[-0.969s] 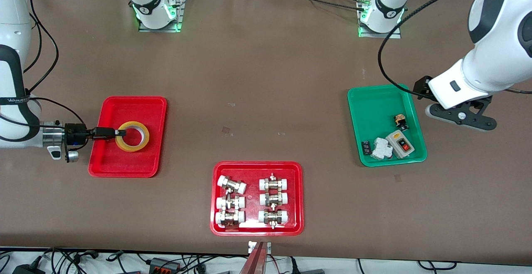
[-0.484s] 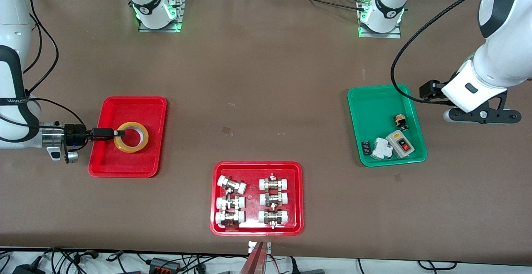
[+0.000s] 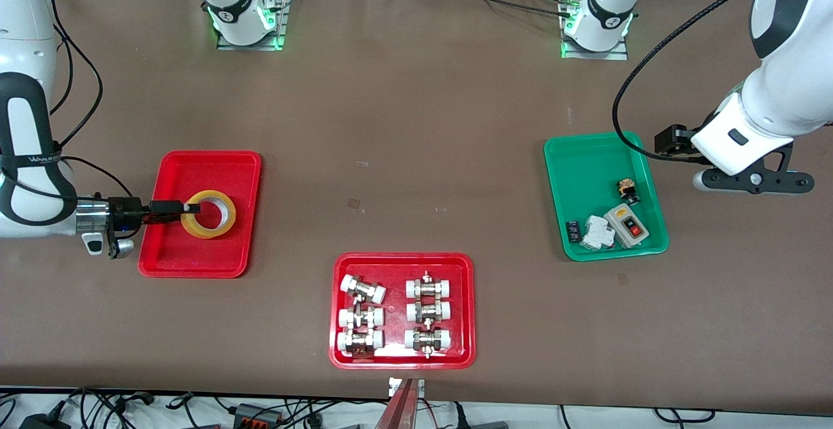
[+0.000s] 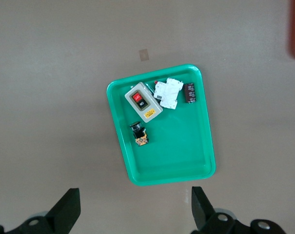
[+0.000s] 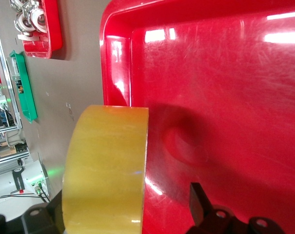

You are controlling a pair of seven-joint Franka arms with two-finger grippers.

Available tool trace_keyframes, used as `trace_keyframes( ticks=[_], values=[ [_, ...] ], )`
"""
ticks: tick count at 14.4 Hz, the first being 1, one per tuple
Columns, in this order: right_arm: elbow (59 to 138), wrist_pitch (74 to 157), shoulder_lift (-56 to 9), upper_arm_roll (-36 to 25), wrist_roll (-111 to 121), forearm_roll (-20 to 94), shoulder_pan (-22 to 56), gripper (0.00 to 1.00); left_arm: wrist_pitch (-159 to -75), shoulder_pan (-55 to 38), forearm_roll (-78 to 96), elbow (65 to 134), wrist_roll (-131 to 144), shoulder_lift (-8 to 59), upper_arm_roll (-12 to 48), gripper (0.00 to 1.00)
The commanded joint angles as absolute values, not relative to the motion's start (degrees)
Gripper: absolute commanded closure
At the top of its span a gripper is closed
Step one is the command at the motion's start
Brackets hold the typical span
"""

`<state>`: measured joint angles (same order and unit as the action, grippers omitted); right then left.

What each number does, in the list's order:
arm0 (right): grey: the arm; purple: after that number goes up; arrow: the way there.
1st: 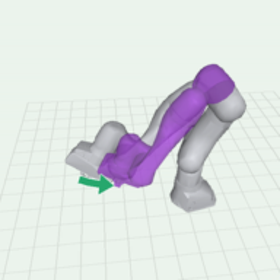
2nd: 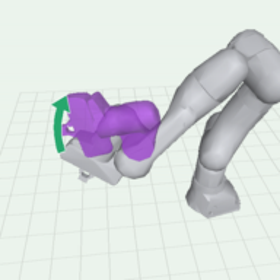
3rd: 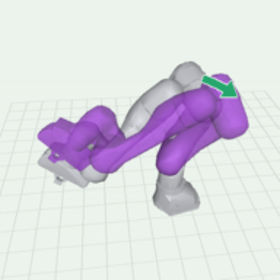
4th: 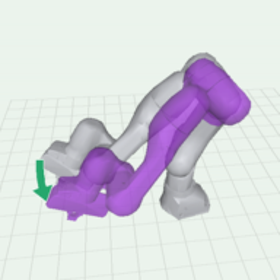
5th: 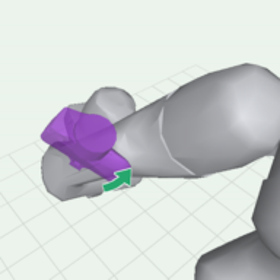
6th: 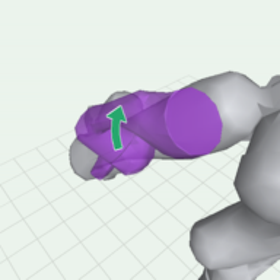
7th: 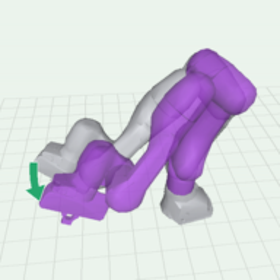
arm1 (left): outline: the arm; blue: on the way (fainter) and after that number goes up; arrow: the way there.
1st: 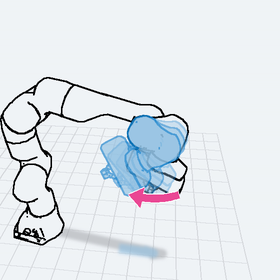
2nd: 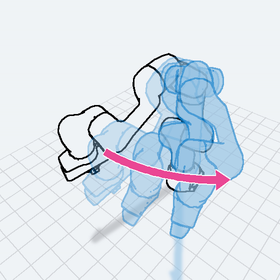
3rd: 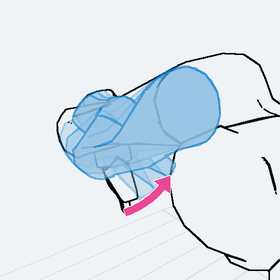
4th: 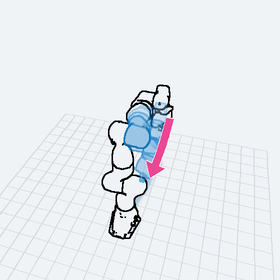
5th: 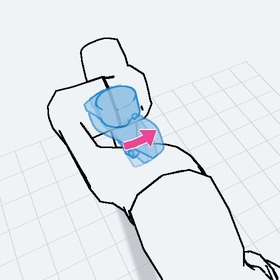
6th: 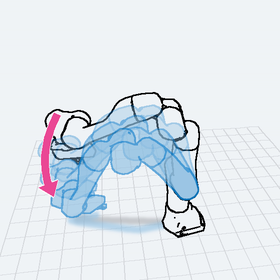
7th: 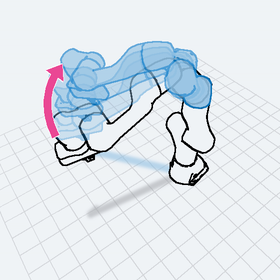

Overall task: Left arm passes tape to right arm into tray
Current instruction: 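Lower the tape into the empty red tray and open the right gripper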

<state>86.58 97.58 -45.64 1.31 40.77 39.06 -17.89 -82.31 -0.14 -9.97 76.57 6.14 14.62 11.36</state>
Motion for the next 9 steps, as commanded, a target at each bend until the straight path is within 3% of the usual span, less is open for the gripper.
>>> trace_keyframes(
  ticks=[1, 9],
  values=[
    [85.5, 97.3, -45.9, 2.0, 41.2, 38.1, -18.3, 0.00, -82.7, 0.8, -8.9, 76.2, 5.2, 14.2, 11.9, 0.00],
    [85.5, 99.1, -45.9, 2.0, 43.5, 37.1, -17.1, 0.00, -85.1, 0.8, -6.6, 76.2, 5.1, 14.2, 11.7, 0.00]
  ],
)
